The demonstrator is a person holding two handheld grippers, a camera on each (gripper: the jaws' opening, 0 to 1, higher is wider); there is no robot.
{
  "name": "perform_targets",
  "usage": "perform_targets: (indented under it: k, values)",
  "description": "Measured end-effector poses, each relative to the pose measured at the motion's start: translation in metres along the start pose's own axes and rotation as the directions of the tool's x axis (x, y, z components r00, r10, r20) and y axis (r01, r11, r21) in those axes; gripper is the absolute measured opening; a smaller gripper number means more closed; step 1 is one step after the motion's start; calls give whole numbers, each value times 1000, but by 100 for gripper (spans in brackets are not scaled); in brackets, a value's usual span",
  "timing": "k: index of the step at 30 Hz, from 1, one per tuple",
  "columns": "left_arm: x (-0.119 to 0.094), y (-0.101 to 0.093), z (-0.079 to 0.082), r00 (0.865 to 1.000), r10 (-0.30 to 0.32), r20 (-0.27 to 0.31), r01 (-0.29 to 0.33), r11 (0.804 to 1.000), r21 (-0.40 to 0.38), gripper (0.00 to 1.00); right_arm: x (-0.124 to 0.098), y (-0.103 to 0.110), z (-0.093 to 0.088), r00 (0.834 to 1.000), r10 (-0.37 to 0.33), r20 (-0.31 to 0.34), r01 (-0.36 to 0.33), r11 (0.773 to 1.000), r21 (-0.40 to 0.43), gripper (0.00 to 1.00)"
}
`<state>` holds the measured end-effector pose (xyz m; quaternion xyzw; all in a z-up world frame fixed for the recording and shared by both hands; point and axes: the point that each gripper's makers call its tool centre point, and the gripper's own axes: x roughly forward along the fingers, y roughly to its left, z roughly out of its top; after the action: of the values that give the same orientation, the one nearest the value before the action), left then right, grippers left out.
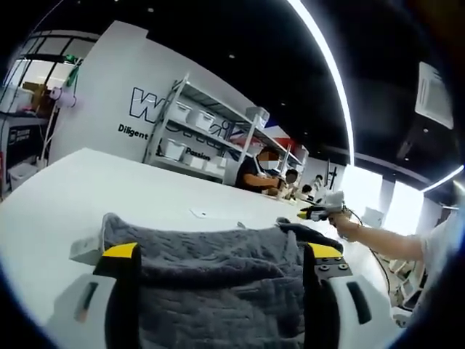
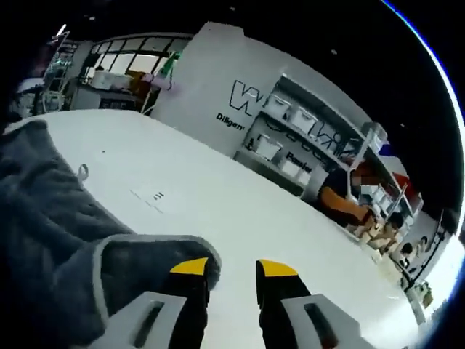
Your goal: Fold the towel on the table until its edges align and the towel forms a compact rectangular stack.
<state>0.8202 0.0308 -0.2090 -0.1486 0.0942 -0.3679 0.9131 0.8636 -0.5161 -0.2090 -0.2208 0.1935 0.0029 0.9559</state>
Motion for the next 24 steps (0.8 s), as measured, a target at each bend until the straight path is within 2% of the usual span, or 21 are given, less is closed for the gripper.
perform_targets:
  k: [4, 7, 10, 13, 14, 16, 19, 20, 21, 22, 24]
  values:
    - [0, -3, 1, 1000, -9, 3, 9, 1000, 1, 97, -33, 22, 10, 995, 88, 44, -88, 996, -7, 36]
    - [0, -6, 2, 1000, -19, 7, 18, 1000, 6, 97, -57, 35, 7, 988, 139, 66, -141, 990, 14, 38]
    - [0, -8, 3, 1000, -26, 12, 26, 1000, 3, 97, -84, 48, -1, 976, 183, 116, -196, 974, 112, 38]
    - [1, -8, 5, 999, -29, 16, 29, 1000, 0, 97, -107, 58, -23, 970, 214, 116, -235, 947, 218, 35]
    - [1, -8, 5, 999, -29, 17, 30, 1000, -2, 97, -111, 60, -31, 970, 213, 118, -236, 940, 247, 32]
    - [2, -9, 4, 999, -32, 16, 32, 1000, -1, 97, -115, 65, -46, 969, 223, 110, -244, 936, 255, 29]
    - [3, -10, 1, 999, -36, 10, 36, 999, 1, 97, -113, 68, -65, 971, 220, 90, -238, 921, 308, 29]
    - [4, -10, 0, 999, -38, 9, 38, 999, 2, 97, -112, 73, -70, 967, 240, 85, -255, 903, 346, 29]
    - [4, -11, -1, 999, -39, 6, 39, 999, 3, 96, -111, 84, -72, 952, 293, 88, -305, 884, 353, 29]
    - [4, -11, -2, 999, -39, 6, 39, 999, 4, 96, -110, 88, -72, 947, 306, 92, -319, 879, 353, 29]
    - [3, -12, -2, 999, -41, 8, 41, 999, 9, 96, -104, 92, -75, 948, 309, 79, -317, 886, 339, 29]
